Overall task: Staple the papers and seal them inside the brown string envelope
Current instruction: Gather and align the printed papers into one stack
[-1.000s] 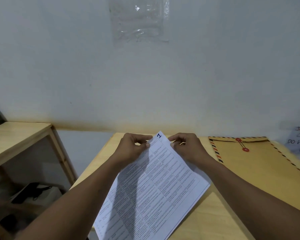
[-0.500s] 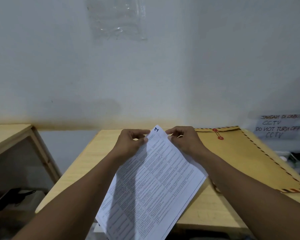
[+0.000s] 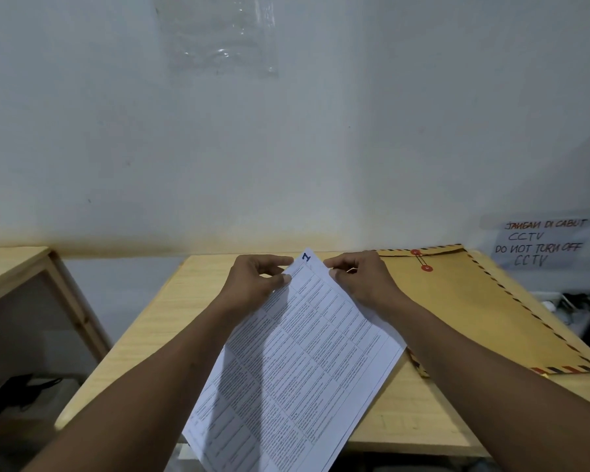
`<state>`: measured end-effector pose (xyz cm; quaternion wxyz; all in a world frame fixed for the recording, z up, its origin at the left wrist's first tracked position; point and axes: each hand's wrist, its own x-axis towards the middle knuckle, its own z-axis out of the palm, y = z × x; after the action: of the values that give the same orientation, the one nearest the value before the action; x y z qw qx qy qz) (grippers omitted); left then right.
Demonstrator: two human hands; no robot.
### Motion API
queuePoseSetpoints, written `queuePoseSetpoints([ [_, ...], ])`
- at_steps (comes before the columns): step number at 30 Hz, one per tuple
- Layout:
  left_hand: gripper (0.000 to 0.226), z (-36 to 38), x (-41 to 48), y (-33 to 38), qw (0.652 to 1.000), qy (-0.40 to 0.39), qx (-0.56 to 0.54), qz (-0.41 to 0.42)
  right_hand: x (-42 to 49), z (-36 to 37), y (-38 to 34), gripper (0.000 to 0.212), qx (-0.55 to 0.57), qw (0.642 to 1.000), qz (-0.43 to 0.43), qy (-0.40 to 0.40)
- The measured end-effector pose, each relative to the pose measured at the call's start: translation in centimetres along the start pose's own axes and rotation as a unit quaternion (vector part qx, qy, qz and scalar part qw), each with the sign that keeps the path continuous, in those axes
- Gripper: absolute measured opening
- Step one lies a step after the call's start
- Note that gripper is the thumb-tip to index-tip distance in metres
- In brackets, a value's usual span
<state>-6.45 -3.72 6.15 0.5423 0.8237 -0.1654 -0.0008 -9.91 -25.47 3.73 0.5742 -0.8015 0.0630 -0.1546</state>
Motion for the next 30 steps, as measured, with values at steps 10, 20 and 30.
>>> queuePoseSetpoints([
  [10, 0.033, 0.8, 0.6, -0.7, 0.999, 0.005, -0.039, -0.006, 0.7, 0.0, 0.0, 0.018, -0.029, 0.999, -0.015, 0.018],
  [20, 0.032, 1.2, 1.0, -1.0, 0.999, 0.005, -0.03, -0.025, 1.2, -0.1, 0.8, 0.018, -0.031, 0.999, -0.006, 0.02],
  [30, 0.031, 2.5, 0.6, -0.5, 0.998, -0.027, 0.053, -0.017, -1.0, -4.2, -0.2, 0.028, -0.17, 0.981, -0.003, -0.091],
])
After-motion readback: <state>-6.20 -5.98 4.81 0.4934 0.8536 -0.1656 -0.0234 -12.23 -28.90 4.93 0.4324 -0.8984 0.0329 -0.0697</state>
